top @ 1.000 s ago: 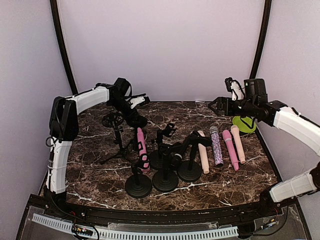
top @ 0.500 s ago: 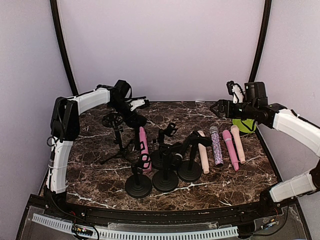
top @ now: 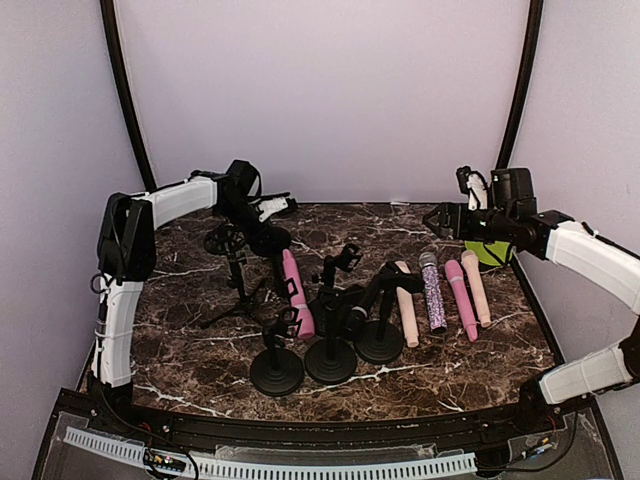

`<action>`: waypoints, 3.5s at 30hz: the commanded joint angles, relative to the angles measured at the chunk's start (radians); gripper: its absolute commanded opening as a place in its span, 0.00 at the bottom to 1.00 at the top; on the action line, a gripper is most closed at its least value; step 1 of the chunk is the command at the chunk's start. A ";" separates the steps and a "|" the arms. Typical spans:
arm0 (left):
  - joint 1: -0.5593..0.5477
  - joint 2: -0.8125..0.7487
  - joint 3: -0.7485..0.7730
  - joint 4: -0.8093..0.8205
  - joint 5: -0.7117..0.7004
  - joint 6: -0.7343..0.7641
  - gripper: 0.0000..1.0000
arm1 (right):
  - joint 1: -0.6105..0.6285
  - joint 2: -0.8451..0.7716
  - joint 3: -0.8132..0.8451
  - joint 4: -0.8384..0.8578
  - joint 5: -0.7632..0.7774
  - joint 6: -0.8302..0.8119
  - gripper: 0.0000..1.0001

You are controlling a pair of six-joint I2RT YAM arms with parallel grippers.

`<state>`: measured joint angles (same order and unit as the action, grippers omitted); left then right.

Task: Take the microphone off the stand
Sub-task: Pick up the microphone stand with the microphone from the center of the board, then pass from the left arm to the right

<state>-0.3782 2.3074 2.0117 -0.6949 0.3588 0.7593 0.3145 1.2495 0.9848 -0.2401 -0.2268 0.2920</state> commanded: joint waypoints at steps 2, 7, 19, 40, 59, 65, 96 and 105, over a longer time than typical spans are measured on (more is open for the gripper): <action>0.007 -0.042 -0.071 -0.087 -0.071 -0.012 0.00 | -0.013 -0.030 -0.019 0.051 -0.012 0.014 0.92; 0.036 -0.082 -0.074 -0.055 -0.057 -0.071 0.00 | -0.019 -0.043 -0.029 0.051 -0.009 0.016 0.92; 0.143 -0.189 -0.096 0.102 -0.016 -0.484 0.00 | -0.027 -0.087 -0.046 0.046 -0.006 0.019 0.92; 0.171 -0.579 -0.658 0.846 0.100 -1.210 0.00 | 0.053 -0.052 0.033 0.301 -0.178 0.229 0.99; 0.009 -0.554 -0.700 1.112 0.140 -1.411 0.00 | 0.360 0.321 0.466 0.357 0.060 0.058 0.96; 0.004 -0.552 -0.718 1.126 0.140 -1.418 0.00 | 0.399 0.394 0.547 0.349 0.079 0.021 0.81; -0.003 -0.657 -0.825 0.971 0.116 -1.171 0.67 | 0.414 0.429 0.580 0.380 -0.079 -0.004 0.07; -0.001 -0.809 -0.832 0.712 -0.165 -0.855 0.82 | 0.414 0.432 0.632 0.192 -0.122 -0.113 0.07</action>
<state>-0.3763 1.5993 1.1900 0.1204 0.3183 -0.2836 0.7204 1.6928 1.5421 -0.0383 -0.3046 0.2401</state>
